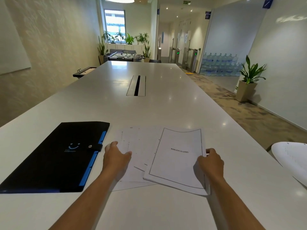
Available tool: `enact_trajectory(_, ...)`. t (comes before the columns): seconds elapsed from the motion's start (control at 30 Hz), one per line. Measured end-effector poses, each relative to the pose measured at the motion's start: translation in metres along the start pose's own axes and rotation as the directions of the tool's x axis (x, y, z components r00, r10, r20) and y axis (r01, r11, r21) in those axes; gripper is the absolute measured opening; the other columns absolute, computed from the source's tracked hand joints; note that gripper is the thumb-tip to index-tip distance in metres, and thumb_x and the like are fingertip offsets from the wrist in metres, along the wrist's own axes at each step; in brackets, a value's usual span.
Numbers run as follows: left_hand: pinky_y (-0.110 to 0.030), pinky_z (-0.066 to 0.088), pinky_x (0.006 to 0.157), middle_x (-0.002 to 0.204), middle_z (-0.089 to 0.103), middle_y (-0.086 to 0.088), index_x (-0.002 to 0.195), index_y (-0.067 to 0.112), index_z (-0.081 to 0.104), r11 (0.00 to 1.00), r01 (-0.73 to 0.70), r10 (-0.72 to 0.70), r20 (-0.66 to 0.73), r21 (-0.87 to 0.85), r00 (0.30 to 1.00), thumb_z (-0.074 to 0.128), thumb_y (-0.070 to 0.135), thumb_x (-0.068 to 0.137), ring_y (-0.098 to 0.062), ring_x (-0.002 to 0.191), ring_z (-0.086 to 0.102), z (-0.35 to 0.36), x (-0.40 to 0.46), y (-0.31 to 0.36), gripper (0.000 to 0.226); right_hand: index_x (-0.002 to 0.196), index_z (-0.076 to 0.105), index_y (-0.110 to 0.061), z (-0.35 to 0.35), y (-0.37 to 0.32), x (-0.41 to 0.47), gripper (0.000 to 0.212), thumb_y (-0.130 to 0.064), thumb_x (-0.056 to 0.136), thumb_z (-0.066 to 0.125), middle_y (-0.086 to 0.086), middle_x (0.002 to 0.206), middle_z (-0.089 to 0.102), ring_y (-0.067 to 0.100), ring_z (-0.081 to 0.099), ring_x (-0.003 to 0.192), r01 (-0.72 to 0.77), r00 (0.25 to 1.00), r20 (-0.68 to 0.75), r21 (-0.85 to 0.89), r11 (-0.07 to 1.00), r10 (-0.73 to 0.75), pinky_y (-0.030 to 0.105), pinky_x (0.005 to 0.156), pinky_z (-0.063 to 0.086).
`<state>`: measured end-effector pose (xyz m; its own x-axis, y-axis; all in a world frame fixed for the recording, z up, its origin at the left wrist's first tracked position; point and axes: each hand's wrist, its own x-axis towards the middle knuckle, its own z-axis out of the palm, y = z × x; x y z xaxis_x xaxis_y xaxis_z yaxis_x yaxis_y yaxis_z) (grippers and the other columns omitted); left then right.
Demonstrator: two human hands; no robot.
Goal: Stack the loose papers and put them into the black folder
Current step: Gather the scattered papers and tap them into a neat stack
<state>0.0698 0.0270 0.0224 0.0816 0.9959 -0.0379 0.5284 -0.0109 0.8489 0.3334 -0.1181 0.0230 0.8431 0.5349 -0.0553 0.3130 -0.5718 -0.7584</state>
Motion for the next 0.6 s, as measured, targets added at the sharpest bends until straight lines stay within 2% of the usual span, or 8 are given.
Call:
enact_trajectory(0.07, -0.045, 0.044, 0.098, 0.148, 0.035, -0.011, 0.142, 0.013, 0.034, 1.0, 0.017, -0.017, 0.008, -0.008, 1.0, 0.073, 0.025, 0.081, -0.031, 0.124, 0.046, -0.002, 0.005, 0.0, 0.073, 0.127, 0.048, -0.01, 0.005, -0.003, -0.001, 0.045, -0.015, 0.083, 0.056, 0.017, 0.117, 0.059, 0.037, 0.048, 0.112, 0.014, 1.0, -0.01, -0.124, 0.992, -0.016, 0.042, 0.083, 0.043)
enact_trajectory(0.2, -0.04, 0.045, 0.092, 0.146, 0.039, -0.013, 0.141, 0.014, 0.036, 0.989, 0.082, -0.079, 0.029, -0.12, 0.996, 0.076, 0.021, 0.078, -0.031, 0.125, 0.046, -0.004, 0.013, 0.0, 0.075, 0.127, 0.045, -0.012, 0.015, -0.009, -0.002, 0.047, -0.014, 0.081, 0.054, 0.017, 0.12, 0.057, 0.037, 0.046, 0.111, 0.049, 0.999, 0.022, -0.212, 0.976, -0.046, 0.041, 0.081, 0.041)
enact_trajectory(0.3, -0.038, 0.041, 0.091, 0.143, 0.043, -0.017, 0.14, 0.009, 0.038, 0.98, 0.118, -0.109, 0.069, -0.157, 0.992, 0.077, 0.022, 0.078, -0.032, 0.126, 0.046, -0.007, 0.022, 0.0, 0.075, 0.128, 0.044, -0.013, 0.02, -0.015, -0.002, 0.047, -0.013, 0.082, 0.053, 0.015, 0.124, 0.056, 0.035, 0.046, 0.113, 0.069, 0.996, 0.065, -0.213, 0.975, -0.057, 0.04, 0.083, 0.04)
enact_trajectory(0.5, -0.045, 0.033, 0.105, 0.153, 0.031, -0.015, 0.147, 0.009, 0.027, 0.937, 0.194, -0.144, 0.185, -0.292, 0.972, 0.076, 0.019, 0.08, -0.033, 0.135, 0.036, -0.007, 0.026, 0.0, 0.083, 0.128, 0.045, -0.014, 0.029, -0.02, -0.008, 0.046, -0.009, 0.083, 0.051, 0.012, 0.124, 0.058, 0.032, 0.046, 0.115, 0.133, 0.985, 0.125, -0.134, 0.982, -0.116, 0.039, 0.087, 0.04)
enact_trajectory(0.6, -0.042, 0.033, 0.104, 0.153, 0.029, -0.013, 0.148, 0.009, 0.021, 0.915, 0.209, -0.119, 0.265, -0.345, 0.957, 0.073, 0.015, 0.081, -0.029, 0.13, 0.042, -0.004, 0.023, 0.0, 0.085, 0.126, 0.048, -0.014, 0.033, -0.02, -0.014, 0.043, -0.01, 0.083, 0.052, 0.01, 0.123, 0.06, 0.03, 0.049, 0.115, 0.155, 0.982, 0.126, -0.092, 0.984, -0.143, 0.037, 0.088, 0.04)
